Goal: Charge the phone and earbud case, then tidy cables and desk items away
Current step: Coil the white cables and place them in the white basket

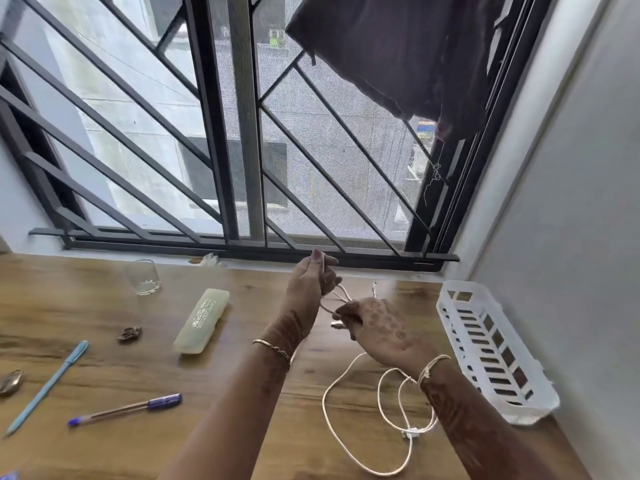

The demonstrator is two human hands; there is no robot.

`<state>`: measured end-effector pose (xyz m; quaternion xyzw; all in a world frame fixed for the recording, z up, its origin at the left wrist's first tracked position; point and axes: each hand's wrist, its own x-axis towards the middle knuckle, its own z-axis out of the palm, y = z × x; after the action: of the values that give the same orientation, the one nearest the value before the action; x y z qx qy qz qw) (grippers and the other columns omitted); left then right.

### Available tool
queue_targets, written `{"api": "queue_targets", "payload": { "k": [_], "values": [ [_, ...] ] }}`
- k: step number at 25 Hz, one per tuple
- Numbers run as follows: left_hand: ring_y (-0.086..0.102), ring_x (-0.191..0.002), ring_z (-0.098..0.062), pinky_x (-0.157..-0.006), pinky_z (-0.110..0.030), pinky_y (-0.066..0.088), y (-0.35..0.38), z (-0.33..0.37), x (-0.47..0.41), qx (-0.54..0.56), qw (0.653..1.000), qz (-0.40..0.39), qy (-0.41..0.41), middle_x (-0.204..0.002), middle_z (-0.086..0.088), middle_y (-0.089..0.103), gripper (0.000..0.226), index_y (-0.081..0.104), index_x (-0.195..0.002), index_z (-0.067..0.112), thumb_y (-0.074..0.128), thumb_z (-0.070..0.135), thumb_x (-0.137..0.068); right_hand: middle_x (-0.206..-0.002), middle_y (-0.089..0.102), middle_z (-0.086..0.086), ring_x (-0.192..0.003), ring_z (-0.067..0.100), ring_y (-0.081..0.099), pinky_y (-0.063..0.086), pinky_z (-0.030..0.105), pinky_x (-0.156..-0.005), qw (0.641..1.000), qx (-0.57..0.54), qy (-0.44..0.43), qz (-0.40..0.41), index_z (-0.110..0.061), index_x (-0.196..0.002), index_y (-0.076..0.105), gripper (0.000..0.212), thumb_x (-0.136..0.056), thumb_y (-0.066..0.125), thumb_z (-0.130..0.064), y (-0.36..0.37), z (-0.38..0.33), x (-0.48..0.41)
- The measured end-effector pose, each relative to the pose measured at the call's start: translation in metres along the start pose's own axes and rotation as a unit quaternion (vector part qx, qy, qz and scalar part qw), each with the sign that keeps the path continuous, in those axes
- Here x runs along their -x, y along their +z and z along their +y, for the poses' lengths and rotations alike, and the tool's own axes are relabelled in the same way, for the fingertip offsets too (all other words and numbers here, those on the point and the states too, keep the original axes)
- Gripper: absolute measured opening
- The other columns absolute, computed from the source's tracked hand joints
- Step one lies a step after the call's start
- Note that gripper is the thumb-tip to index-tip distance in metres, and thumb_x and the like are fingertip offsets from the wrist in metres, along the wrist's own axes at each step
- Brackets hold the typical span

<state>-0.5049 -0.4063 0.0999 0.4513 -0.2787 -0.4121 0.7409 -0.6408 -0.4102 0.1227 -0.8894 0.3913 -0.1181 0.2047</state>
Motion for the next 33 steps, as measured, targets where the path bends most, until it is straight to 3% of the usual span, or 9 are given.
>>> {"api": "queue_targets", "payload": {
  "k": [3,8,13,15,18,21,25,29,33],
  "values": [
    [0.041,-0.047,-0.014,-0.053,-0.027,0.036,-0.009,-0.007,0.0,-0.138,0.99,-0.033,0.016,-0.049,0.0,0.044,0.036,0.053,-0.079,0.007,0.033,0.026,-0.103,-0.078,0.074,-0.009,-0.062,0.0,0.061,0.052,0.019,-0.073,0.999,-0.015,-0.026,0.041,-0.031,-0.089,0.073,0.007,-0.087,0.066,-0.028,-0.021,-0.003,0.003],
    [0.052,-0.049,-0.024,-0.053,-0.031,0.039,-0.01,-0.012,0.01,-0.263,0.959,-0.107,0.003,-0.048,-0.003,0.054,0.043,0.057,-0.062,0.018,0.043,0.05,-0.087,-0.066,0.07,-0.011,-0.062,-0.002,0.064,0.052,0.02,-0.066,0.986,-0.086,-0.072,0.123,-0.025,-0.072,0.068,0.014,-0.072,0.081,-0.03,-0.037,0.003,-0.006],
    [0.058,-0.045,-0.015,-0.045,-0.018,0.041,0.001,0.012,0.033,-0.26,0.946,-0.16,-0.111,-0.057,-0.001,0.064,0.07,0.068,-0.062,0.015,0.031,0.069,-0.088,-0.07,0.069,-0.009,-0.074,0.008,0.069,0.055,0.024,-0.075,0.955,-0.261,-0.102,0.092,-0.02,-0.077,0.066,0.021,-0.067,0.084,-0.027,-0.035,0.02,-0.016],
    [0.05,-0.037,-0.009,-0.046,-0.02,0.045,0.007,0.019,0.039,-0.214,0.953,-0.167,-0.137,-0.05,0.001,0.059,0.065,0.063,-0.066,0.013,0.028,0.062,-0.092,-0.08,0.068,-0.003,-0.08,0.014,0.067,0.053,0.029,-0.079,0.932,-0.349,-0.092,0.046,-0.016,-0.083,0.063,0.021,-0.074,0.075,-0.03,-0.027,0.025,-0.017],
    [0.041,-0.03,-0.004,-0.041,-0.021,0.044,0.008,0.018,0.041,-0.142,0.965,-0.154,-0.16,-0.039,0.006,0.047,0.05,0.053,-0.071,0.009,0.037,0.051,-0.095,-0.079,0.067,-0.003,-0.075,0.014,0.061,0.047,0.033,-0.073,0.908,-0.416,-0.047,0.03,-0.025,-0.083,0.065,0.021,-0.08,0.063,-0.045,-0.013,0.028,-0.016],
    [0.042,-0.033,-0.005,-0.042,-0.021,0.045,0.008,0.01,0.042,-0.101,0.982,-0.097,-0.125,-0.043,0.004,0.053,0.037,0.058,-0.072,0.01,0.046,0.035,-0.097,-0.079,0.068,0.002,-0.074,0.016,0.062,0.05,0.037,-0.076,0.898,-0.437,-0.019,0.053,-0.02,-0.083,0.068,0.028,-0.078,0.062,-0.048,-0.009,0.024,-0.016],
    [0.035,-0.036,-0.002,-0.039,-0.019,0.038,0.002,-0.002,0.039,-0.082,0.996,-0.015,-0.023,-0.042,0.011,0.043,0.028,0.053,-0.065,0.015,0.057,0.019,-0.093,-0.082,0.067,0.012,-0.063,0.022,0.064,0.055,0.049,-0.078,0.858,-0.507,0.037,0.07,-0.007,-0.093,0.067,0.025,-0.081,0.072,-0.028,-0.005,0.02,-0.018],
    [0.038,-0.041,-0.004,-0.043,-0.021,0.039,-0.004,-0.013,0.039,-0.096,0.995,0.018,0.003,-0.047,0.01,0.043,0.028,0.053,-0.064,0.021,0.063,0.028,-0.09,-0.084,0.061,0.012,-0.062,0.022,0.062,0.056,0.045,-0.071,0.839,-0.534,0.066,0.08,-0.016,-0.096,0.06,0.018,-0.084,0.072,-0.017,0.002,0.018,-0.02],
    [0.049,-0.047,-0.006,-0.048,-0.024,0.044,-0.004,-0.013,0.043,-0.149,0.989,-0.015,0.023,-0.057,0.007,0.056,0.027,0.058,-0.091,0.016,0.068,0.039,-0.083,-0.07,0.061,0.006,-0.05,0.018,0.057,0.051,0.031,-0.052,0.809,-0.571,0.104,0.087,-0.016,-0.083,0.052,0.021,-0.081,0.073,-0.017,0.007,0.017,-0.024]
  ]
}}
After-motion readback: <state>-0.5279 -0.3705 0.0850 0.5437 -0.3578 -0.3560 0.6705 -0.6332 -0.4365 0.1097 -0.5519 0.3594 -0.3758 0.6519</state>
